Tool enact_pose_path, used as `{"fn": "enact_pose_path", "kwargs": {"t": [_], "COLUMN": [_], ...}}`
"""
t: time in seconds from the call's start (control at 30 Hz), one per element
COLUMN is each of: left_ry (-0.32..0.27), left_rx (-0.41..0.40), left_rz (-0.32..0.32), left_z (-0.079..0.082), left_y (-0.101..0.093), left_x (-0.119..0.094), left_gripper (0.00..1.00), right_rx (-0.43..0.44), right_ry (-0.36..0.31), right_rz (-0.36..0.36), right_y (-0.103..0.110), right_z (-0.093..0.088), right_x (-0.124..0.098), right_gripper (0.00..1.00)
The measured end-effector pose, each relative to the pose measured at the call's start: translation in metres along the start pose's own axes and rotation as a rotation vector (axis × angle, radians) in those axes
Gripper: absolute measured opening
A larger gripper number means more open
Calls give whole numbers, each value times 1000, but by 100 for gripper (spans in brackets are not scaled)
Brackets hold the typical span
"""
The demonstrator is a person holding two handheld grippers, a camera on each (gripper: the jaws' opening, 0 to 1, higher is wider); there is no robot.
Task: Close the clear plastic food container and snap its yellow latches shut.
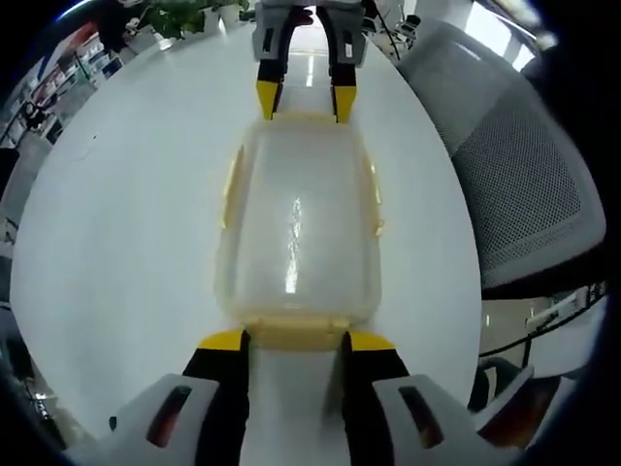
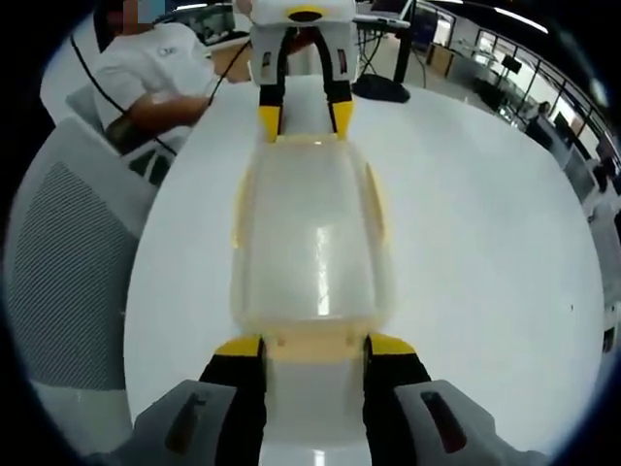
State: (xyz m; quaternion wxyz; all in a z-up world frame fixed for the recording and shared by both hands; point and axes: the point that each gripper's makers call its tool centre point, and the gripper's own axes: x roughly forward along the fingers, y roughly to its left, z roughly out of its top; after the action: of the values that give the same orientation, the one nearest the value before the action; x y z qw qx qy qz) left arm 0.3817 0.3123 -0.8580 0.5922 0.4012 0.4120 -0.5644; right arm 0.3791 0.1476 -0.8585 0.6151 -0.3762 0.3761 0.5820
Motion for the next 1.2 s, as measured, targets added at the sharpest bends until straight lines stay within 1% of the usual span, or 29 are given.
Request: {"fn": "enact_pose_path", "kwargs": {"t": [0.1, 0.17, 0.33, 0.37, 0.43, 0.47, 0.6, 0.73, 0.77, 0.83, 0.93, 1.0, 1.07, 1.2], "left_ry": [-2, -2, -4, -3, -2, 0, -9, -30, -29, -22, -25, -26, -26, -26], "left_rx": [-16, -11, -8, -4, 1, -3, -8, -13, -4, -2, 2, 15, 9, 18], "left_rz": [-12, -13, -24, -23, -18, -21, -26, -43, -45, -51, -49, -29, -38, -36], "left_z": [1, 2, 3, 3, 3, 2, 4, 9, 8, 7, 8, 10, 11, 14], "left_y": [-3, -2, -1, -1, 0, -1, -2, -3, -3, -4, -3, 1, 0, 4], "left_x": [-1, -2, -4, -5, -6, -7, -11, -17, -18, -18, -20, -23, -26, -33], "left_gripper": [35, 35, 35, 35, 35, 35, 35, 36, 36, 36, 36, 36, 36, 36], "right_rx": [-25, -23, -6, -8, 16, 7, 5, 3, 27, 19, 17, 16, 17, 13], "right_ry": [13, 16, 3, -2, -18, -24, -20, -11, -20, -34, -34, -35, -39, -39], "right_rz": [1, 10, 21, 19, 30, 27, 35, 38, 50, 46, 41, 36, 34, 33], "right_y": [-1, -1, -1, -1, -1, -1, 0, 1, 4, 4, 3, 1, -1, -3], "right_z": [-2, -2, -1, 0, 3, 3, 3, 1, 3, 5, 6, 7, 8, 12], "right_x": [-1, -2, -7, -8, -11, -12, -12, -13, -15, -17, -20, -22, -25, -31], "right_gripper": [37, 37, 37, 37, 37, 37, 37, 37, 37, 37, 37, 37, 37, 37]}}
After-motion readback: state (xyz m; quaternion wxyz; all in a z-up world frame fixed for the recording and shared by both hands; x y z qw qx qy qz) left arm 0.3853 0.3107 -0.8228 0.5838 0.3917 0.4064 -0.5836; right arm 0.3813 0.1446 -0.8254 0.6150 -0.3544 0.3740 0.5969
